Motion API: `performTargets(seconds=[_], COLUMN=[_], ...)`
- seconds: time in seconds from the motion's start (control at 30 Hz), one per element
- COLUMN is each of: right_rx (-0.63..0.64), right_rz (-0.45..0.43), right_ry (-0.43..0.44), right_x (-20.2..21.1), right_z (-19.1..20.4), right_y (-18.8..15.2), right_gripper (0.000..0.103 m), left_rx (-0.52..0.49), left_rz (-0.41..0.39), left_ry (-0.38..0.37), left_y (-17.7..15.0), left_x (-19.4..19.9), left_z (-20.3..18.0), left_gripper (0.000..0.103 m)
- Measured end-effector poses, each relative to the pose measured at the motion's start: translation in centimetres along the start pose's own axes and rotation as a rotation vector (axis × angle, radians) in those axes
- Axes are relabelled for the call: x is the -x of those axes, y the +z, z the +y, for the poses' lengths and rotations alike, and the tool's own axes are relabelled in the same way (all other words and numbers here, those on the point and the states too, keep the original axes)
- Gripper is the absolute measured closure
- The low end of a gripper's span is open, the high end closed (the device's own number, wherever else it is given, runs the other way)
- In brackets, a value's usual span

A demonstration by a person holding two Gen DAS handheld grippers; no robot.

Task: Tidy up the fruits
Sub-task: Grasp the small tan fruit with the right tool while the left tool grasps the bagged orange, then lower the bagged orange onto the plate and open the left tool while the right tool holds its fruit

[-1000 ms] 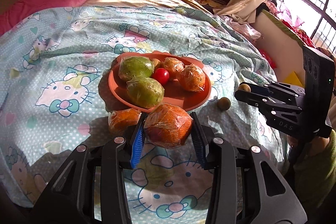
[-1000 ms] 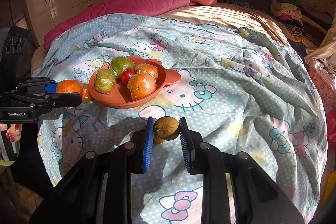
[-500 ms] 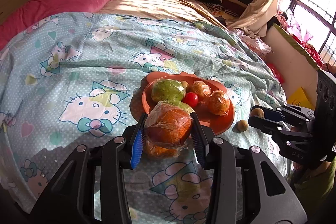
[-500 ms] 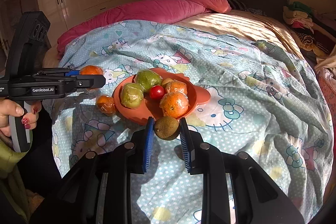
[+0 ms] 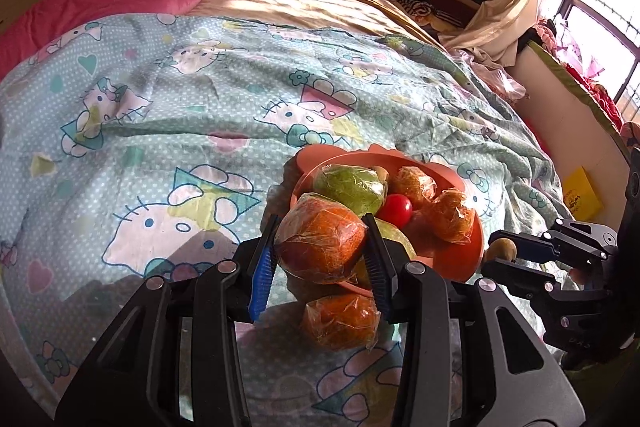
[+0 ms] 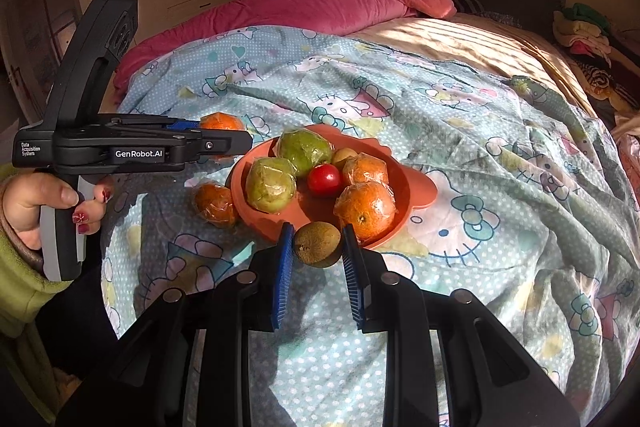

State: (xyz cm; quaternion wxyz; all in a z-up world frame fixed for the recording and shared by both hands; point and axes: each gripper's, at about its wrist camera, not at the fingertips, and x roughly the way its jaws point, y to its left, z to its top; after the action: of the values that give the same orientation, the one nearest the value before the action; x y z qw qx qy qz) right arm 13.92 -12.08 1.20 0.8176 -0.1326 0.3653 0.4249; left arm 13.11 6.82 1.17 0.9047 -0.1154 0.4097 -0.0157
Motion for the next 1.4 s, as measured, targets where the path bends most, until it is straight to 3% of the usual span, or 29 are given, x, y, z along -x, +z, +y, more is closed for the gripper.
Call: performTargets(seconds=[1.0, 1.4], right_rx=[0.041, 0.040], right_rz=[0.055, 0.054], right_ry=[0.009, 0.012], right_x=[-4.0, -4.4], right_z=[1.2, 1.2], right_y=[1.2, 1.2], right_gripper=[0.080, 0.080], left_rx=[0.002, -0.027], left_rz=[0.023, 0.022], left_ry=[-0.061, -0.048], left_y=[0.6, 0.7], left_x=[-3.1, -3.6], left_z=[0.8, 0.6], left_gripper=[0.071, 0.071])
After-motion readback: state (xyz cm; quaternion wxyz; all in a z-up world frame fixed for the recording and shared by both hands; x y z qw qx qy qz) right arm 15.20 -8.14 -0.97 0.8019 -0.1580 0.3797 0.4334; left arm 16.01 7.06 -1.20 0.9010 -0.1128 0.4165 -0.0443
